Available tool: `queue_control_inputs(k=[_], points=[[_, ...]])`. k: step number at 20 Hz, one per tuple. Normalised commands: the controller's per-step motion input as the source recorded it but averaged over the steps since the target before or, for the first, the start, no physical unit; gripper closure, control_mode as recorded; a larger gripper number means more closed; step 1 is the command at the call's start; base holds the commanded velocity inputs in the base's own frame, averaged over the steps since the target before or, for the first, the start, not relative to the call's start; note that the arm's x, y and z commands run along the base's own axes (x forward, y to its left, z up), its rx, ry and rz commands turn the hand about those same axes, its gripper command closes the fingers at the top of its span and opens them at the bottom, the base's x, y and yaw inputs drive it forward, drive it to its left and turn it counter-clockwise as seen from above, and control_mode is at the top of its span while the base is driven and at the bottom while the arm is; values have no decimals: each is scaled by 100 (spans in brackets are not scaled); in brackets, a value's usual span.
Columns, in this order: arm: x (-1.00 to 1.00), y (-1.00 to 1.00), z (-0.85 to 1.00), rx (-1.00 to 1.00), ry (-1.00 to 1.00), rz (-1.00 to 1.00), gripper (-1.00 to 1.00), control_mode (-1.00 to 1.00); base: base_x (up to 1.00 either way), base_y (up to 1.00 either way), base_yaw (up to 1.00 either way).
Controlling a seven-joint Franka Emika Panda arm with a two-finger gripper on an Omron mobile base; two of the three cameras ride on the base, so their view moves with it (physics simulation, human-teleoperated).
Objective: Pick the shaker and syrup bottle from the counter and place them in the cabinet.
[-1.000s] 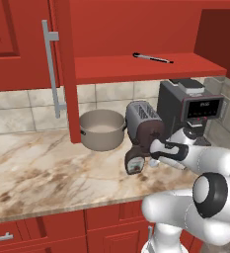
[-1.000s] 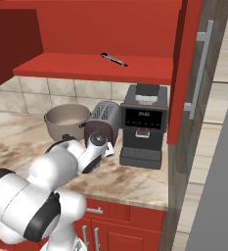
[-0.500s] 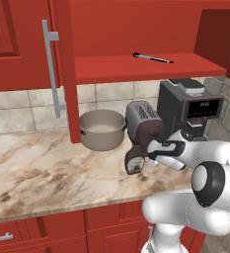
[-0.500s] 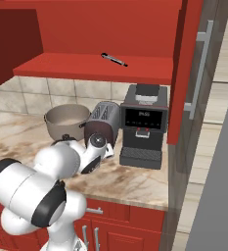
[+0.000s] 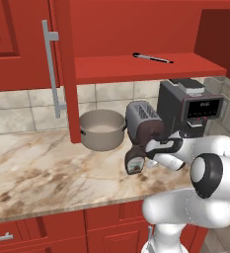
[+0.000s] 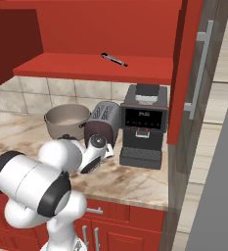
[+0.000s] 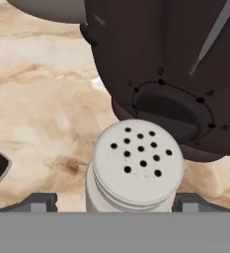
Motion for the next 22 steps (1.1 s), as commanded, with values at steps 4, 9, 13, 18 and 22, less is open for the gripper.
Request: queue_control_inputs(k=[4, 9, 13, 18, 22], points=[[1, 0, -3, 0, 0, 0, 100, -100, 0, 0, 0], [0, 0, 0, 0, 0, 0, 100, -100, 0, 0, 0], [-1, 0, 0, 0, 0, 0, 100, -100, 0, 0, 0], [-11, 0, 15, 0, -2, 0, 100, -100, 0, 0, 0], [-10, 0, 31, 0, 0, 0, 100, -100, 0, 0, 0]])
